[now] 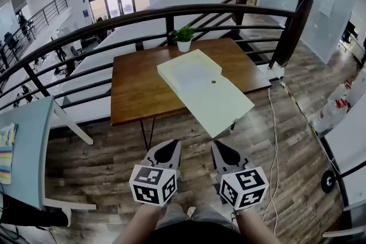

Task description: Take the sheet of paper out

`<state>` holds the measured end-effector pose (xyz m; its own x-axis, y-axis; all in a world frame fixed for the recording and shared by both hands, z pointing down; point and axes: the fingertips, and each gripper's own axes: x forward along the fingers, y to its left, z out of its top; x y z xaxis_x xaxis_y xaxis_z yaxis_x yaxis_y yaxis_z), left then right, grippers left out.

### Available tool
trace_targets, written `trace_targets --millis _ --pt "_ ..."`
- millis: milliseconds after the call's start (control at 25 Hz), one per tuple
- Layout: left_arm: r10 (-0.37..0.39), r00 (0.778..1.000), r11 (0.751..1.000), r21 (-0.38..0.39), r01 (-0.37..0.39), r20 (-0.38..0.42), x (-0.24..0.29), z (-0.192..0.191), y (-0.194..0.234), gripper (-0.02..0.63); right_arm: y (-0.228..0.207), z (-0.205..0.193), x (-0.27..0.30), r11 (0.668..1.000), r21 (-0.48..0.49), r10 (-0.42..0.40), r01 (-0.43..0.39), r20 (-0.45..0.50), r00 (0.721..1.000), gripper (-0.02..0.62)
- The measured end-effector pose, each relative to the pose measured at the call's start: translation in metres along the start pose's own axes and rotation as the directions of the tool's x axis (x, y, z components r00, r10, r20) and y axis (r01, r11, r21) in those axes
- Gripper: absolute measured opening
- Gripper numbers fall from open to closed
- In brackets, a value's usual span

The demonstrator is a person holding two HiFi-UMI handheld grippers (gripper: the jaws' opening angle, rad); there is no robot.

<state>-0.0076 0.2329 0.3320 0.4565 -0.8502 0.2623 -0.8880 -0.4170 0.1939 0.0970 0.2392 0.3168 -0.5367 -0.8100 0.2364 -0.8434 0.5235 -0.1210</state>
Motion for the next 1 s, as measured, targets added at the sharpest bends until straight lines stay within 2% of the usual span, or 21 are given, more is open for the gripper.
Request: trace_targets --millis 280,520,760,1000 --pt "0.016 1.000 1.000 -0.001 -0.016 0.003 0.022 0.004 0.003 0.018 -0.018 0.005 0.015 1.000 0.000 0.018 -0.018 0.011 1.000 0.026" --pt "0.035 0.999 0.999 -0.029 -0.036 -0.020 0.036 -0.003 0.018 0.018 -0.029 -0.009 0.032 0.999 0.027 0.017 -0.017 -0.018 1.000 0.026" --pt "0.024 0.999 0.999 -0.042 -0.026 -0.043 0.068 -0.002 0.048 0.018 -0.039 -0.015 0.068 0.999 0.038 0.004 -0.002 -0.052 0.999 0.026" --pt "-0.020 0.998 0.999 -0.027 0.019 -0.066 0.116 0.015 0.095 0.018 -0.062 -0.006 0.128 0.997 0.058 -0.056 0.060 -0.066 0.996 0.026"
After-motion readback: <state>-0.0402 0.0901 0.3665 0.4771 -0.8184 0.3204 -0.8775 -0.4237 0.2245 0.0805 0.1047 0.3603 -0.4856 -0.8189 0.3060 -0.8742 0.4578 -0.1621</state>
